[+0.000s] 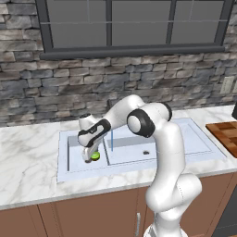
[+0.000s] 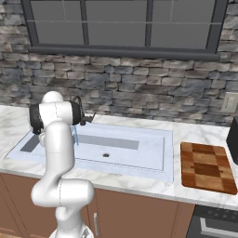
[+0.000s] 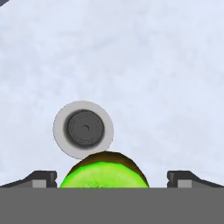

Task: Pick the kiwi from the sink and place it on the cutting board to airdry. Then turn off the sink faucet.

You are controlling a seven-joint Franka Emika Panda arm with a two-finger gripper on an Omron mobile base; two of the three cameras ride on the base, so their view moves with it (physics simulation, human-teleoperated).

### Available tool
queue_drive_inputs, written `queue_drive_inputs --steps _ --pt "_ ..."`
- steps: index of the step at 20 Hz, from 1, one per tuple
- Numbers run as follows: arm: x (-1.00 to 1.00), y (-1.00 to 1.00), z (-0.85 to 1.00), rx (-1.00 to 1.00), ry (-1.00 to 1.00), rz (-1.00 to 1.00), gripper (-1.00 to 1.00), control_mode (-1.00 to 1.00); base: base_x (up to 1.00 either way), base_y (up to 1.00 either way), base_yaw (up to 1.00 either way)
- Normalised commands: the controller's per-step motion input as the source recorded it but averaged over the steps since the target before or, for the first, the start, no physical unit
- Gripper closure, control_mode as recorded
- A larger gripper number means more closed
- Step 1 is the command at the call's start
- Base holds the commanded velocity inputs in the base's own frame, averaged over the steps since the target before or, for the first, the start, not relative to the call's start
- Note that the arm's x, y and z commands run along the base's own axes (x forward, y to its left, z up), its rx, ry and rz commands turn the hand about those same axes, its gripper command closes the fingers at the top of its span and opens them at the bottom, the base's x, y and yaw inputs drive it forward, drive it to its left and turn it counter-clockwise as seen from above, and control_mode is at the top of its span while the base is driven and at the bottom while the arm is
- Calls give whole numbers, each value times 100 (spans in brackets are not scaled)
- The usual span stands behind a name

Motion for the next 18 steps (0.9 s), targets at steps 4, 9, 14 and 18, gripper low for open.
queue_drive_inputs --steps 4,9,14,18 --pt "0 0 -6 0 0 0 -100 -100 0 0 0" --pt "0 0 -3 0 0 0 -100 -100 0 0 0" --pt "0 -2 -3 0 0 0 -100 -100 0 0 0" --pt "0 -1 -4 0 0 0 100 -100 0 0 0"
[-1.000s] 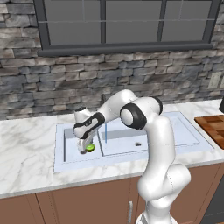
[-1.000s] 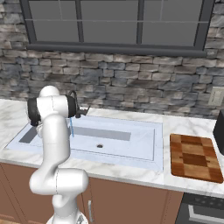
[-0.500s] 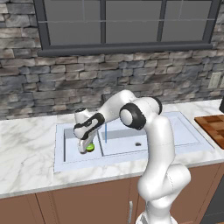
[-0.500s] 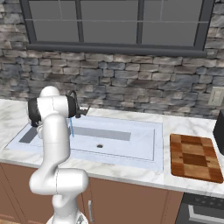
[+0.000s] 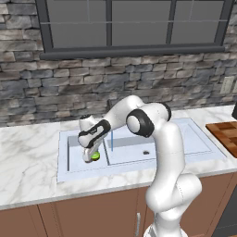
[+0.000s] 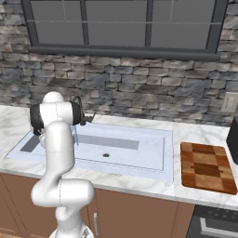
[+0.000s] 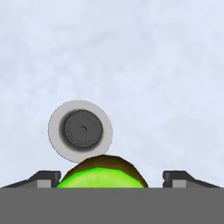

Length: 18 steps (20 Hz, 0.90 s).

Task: Pick the kiwi from the sink and place it on the cutting board to airdry. Then turn off the sink faucet.

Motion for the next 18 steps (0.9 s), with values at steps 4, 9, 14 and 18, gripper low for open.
queue_drive_inputs --steps 4,9,14,18 --pt "0 0 -7 0 0 0 100 -100 0 0 0" --pt "0 -2 -8 0 0 0 100 -100 0 0 0" --pt "0 -4 -2 0 0 1 100 -100 0 0 0" --pt "-1 -6 0 0 0 5 100 -100 0 0 0"
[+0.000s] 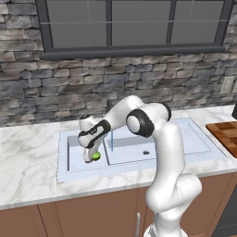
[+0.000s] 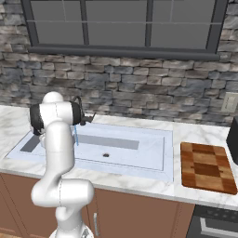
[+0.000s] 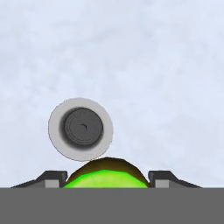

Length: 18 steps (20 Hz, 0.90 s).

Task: Pick the kiwi from the sink and place it on the cutting board to airdry. Then turn off the sink faucet.

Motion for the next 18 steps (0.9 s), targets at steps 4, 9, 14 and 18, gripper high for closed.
queue_drive_inputs --steps 4,9,14,18 --pt "-4 -4 15 0 -3 1 100 -100 0 0 0" --pt "-8 -2 45 0 -8 0 100 -100 0 0 0" --pt "-10 -1 46 0 -7 0 100 -100 0 0 0" --pt "-16 -4 35 0 -5 -1 100 -100 0 0 0"
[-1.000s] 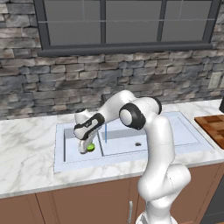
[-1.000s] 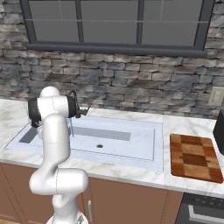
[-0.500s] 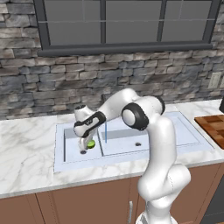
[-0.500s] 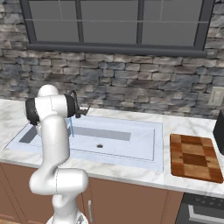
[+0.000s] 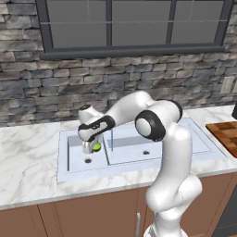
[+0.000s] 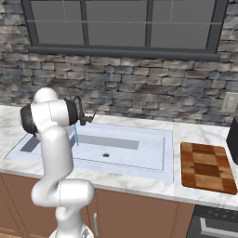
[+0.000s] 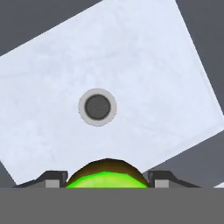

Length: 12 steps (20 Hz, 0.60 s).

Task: Pick the kiwi from the sink and place it on the cutting board to airdry. Then turn off the sink faucet.

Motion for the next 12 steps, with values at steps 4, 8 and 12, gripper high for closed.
queue_drive_inputs --steps 4,8,12 --pt "-27 -15 28 0 -5 -3 100 -100 0 0 0" --pt "-28 -16 29 0 -5 -3 100 -100 0 0 0" --pt "-25 -16 29 0 -4 -3 100 -100 0 0 0"
